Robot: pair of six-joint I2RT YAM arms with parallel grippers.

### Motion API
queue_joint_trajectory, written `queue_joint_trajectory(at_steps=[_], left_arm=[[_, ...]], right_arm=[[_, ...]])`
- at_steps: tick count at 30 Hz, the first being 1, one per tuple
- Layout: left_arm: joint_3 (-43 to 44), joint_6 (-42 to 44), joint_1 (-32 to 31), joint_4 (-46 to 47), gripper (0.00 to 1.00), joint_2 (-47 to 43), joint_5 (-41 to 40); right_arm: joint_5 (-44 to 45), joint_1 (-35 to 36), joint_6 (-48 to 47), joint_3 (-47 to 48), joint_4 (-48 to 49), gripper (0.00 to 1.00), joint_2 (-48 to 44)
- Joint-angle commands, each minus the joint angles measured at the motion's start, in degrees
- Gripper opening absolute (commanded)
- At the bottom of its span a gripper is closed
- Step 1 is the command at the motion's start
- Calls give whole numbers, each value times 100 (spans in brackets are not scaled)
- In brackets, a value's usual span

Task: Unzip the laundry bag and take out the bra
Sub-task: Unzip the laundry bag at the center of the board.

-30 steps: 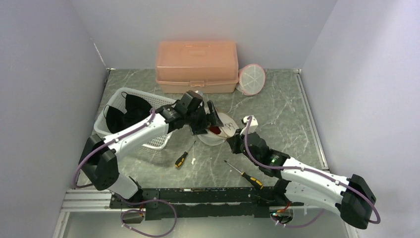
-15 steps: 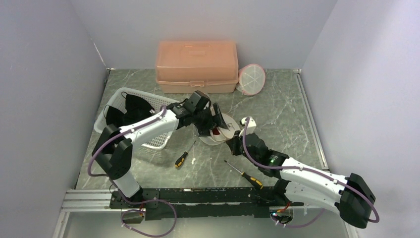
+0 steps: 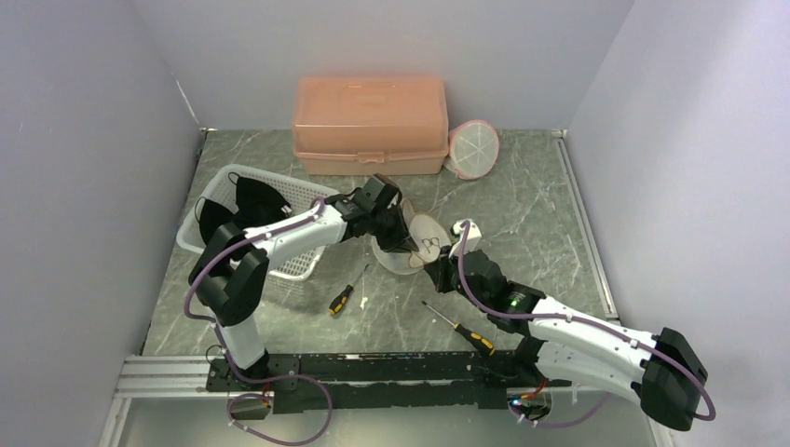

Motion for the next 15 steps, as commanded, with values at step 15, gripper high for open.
queue_joint_trajectory(at_steps=[15], left_arm=[[-301, 27, 124, 215, 3, -374, -73]], right_arm=[[622, 4, 189, 43, -327, 0, 133]])
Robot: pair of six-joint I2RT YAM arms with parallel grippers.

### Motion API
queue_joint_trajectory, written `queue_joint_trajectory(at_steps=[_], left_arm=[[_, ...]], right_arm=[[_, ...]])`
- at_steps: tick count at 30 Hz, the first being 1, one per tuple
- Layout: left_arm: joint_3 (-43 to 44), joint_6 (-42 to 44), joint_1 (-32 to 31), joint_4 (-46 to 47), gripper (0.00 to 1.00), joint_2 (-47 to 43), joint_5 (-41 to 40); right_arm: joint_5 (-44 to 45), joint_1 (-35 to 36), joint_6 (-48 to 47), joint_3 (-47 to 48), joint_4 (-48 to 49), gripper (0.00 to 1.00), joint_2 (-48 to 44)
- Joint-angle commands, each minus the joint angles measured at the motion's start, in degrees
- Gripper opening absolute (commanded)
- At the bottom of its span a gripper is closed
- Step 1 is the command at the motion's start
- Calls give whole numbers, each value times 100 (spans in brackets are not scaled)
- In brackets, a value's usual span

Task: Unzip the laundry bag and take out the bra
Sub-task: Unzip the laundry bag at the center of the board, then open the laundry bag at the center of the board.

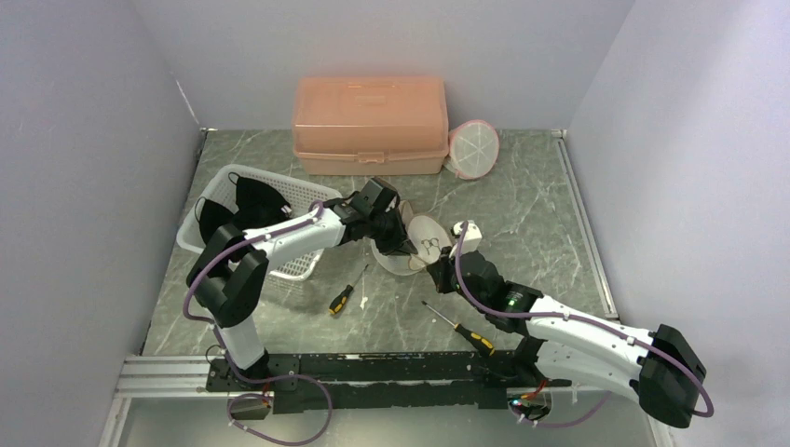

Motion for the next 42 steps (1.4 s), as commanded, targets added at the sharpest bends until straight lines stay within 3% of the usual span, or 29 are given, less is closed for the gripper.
queue_joint_trajectory(at_steps=[1, 13, 15, 16, 19, 22, 24, 29, 32, 42], left_arm=[[-67, 49, 137, -31, 3, -351, -100], [-248, 105, 220, 111, 4, -643, 155], [-281, 155, 220, 189, 18, -687, 234], [-292, 181, 220, 196, 27, -735, 248], [-294, 338, 222, 200, 55, -891, 247], [-175, 579, 220, -65, 73, -1027, 183], [-94, 856, 220, -358, 79, -1167, 85], [51, 1646, 238, -716, 80, -1634, -776], [189, 1997, 351, -731, 77, -1693, -1060], [1127, 2313, 800, -846, 75, -322, -626]], right_arm=[[271, -2, 74, 18, -164, 0, 14], [49, 4, 123, 35, -76, 2, 45], [-8, 1, 112, 91, -106, 18, -51], [-13, 4, 114, 120, -152, 30, -128], [-21, -2, 90, 336, -382, 52, -342], [-42, 0, 24, 582, -681, 65, -497], [-2, 2, -2, 688, -864, 72, -621], [347, -8, -71, 657, -878, 75, -923], [379, -124, -176, 881, -764, 74, -569], [-112, -786, -373, 1835, -547, 70, 928]])
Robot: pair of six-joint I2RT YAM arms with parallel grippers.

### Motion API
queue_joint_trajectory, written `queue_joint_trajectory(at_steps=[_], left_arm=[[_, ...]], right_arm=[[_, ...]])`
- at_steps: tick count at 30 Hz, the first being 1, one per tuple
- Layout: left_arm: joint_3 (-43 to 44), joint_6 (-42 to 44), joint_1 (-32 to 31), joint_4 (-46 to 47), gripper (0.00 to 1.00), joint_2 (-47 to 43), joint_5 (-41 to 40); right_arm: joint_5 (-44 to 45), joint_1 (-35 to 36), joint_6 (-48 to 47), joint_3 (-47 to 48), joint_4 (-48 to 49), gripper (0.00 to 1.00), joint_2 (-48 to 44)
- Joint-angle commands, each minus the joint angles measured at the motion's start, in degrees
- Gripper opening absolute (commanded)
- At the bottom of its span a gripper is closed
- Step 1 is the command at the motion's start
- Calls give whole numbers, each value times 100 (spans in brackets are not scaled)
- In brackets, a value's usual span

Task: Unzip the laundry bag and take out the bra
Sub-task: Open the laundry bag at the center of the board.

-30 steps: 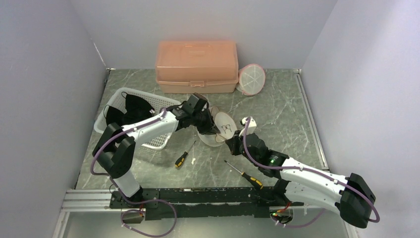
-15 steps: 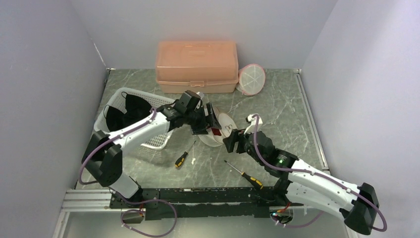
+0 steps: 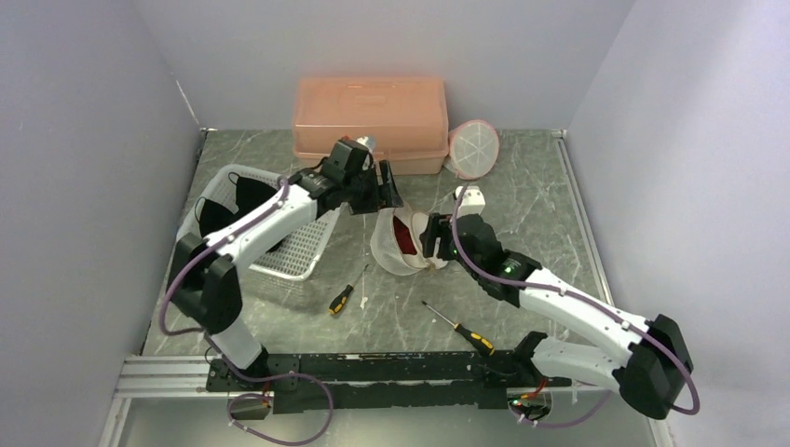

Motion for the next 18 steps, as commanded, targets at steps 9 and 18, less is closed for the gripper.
queue_joint_trajectory(at_steps=[9, 18], left_arm=[[-62, 256, 50, 256, 50, 625, 172], [-495, 111, 73, 536, 36, 500, 243]], right_arm=[[-951, -475, -177, 1111, 200, 69, 1268], [-1257, -538, -126, 1784, -149, 58, 2324]])
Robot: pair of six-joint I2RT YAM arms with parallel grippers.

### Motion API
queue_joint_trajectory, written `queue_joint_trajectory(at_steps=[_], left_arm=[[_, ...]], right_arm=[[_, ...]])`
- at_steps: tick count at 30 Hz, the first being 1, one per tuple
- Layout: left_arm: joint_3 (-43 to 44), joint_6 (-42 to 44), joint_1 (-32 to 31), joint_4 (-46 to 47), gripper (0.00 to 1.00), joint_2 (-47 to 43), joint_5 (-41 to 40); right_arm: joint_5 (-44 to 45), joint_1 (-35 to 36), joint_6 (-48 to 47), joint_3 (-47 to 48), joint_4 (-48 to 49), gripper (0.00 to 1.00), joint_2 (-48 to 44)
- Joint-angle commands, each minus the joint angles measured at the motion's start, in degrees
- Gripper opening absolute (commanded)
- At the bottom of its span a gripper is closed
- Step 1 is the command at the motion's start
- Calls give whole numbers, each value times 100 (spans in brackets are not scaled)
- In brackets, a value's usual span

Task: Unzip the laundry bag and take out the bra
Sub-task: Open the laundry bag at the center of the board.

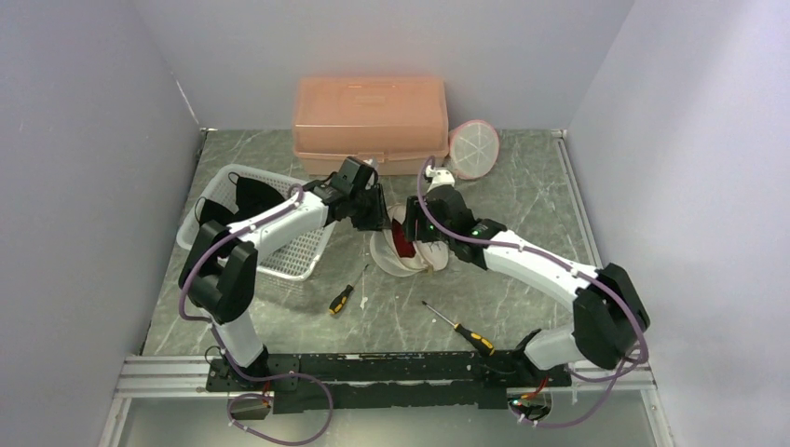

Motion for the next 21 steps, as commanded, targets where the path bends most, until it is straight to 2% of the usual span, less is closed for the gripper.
queue_joint_trajectory(at_steps=[1, 4, 7, 10, 11, 15, 21], left_arm=[[-50, -13, 9, 217, 35, -248, 126], [-79, -21, 15, 210, 31, -273, 137], [-148, -44, 9, 255, 21, -343, 105], [-249, -108, 5, 370, 4, -484, 96], [-295, -131, 9, 429, 3, -577, 91], [-696, -287, 9, 1054, 3, -1090, 30], [-1814, -720, 4, 2683, 3, -2243, -507]], right_arm=[[-150, -31, -38, 556, -271, 56, 402], [-25, -31, -61, 711, -425, 46, 594], [157, -34, -66, 810, -564, 28, 662], [250, -26, -197, 690, -333, 7, 448], [246, -25, -273, 647, -193, 2, 333], [-73, -16, -745, 529, 597, 0, -293], [-271, 19, -1230, -146, 2006, 0, -1442]])
